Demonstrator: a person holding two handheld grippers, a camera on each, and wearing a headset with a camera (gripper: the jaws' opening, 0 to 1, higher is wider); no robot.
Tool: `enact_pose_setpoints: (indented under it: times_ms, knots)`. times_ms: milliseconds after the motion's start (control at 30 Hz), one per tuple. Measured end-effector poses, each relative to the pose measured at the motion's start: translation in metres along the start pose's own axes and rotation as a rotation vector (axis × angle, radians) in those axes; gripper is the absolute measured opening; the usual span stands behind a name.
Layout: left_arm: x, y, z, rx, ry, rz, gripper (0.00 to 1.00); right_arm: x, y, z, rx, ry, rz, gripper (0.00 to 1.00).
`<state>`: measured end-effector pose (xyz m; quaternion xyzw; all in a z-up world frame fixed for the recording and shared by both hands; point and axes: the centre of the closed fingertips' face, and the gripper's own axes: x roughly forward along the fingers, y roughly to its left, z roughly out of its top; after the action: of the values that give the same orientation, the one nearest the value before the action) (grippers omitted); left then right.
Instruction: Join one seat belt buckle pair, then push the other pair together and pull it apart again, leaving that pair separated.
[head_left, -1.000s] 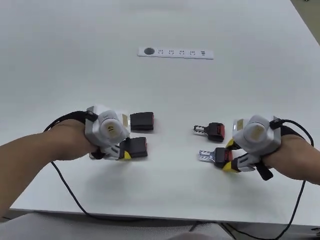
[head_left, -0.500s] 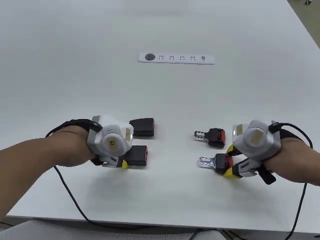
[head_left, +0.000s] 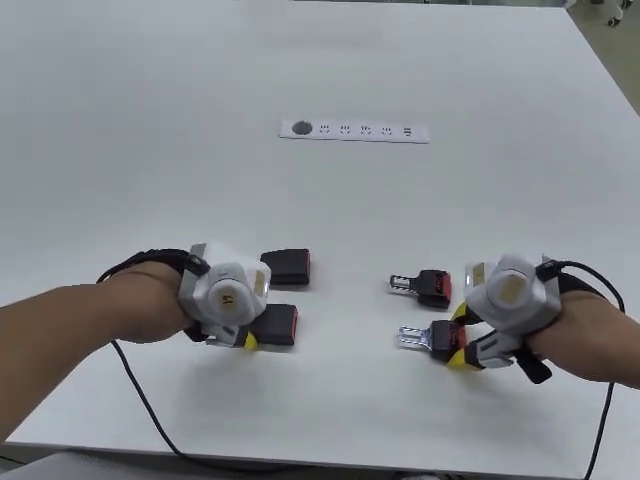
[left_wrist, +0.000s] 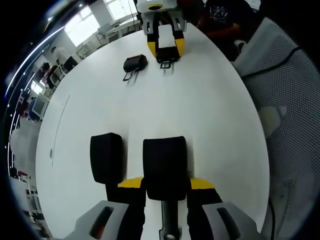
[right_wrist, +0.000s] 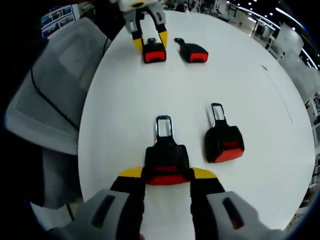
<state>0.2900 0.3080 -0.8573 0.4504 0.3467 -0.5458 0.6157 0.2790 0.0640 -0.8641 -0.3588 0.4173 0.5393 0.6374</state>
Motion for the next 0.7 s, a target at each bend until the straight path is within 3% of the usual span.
enact_pose_setpoints:
  times_ms: [367,700]
  knots:
    - [0.000,0.000,0.000,-0.002,0.002,0.003,0.32,0.006,0.002,0.014,0.035,-0.027,-0.021,0.35]
    - [0.000,0.001,0.000,-0.004,0.012,0.005,0.33,0.019,0.008,0.045,0.036,-0.057,-0.023,0.35]
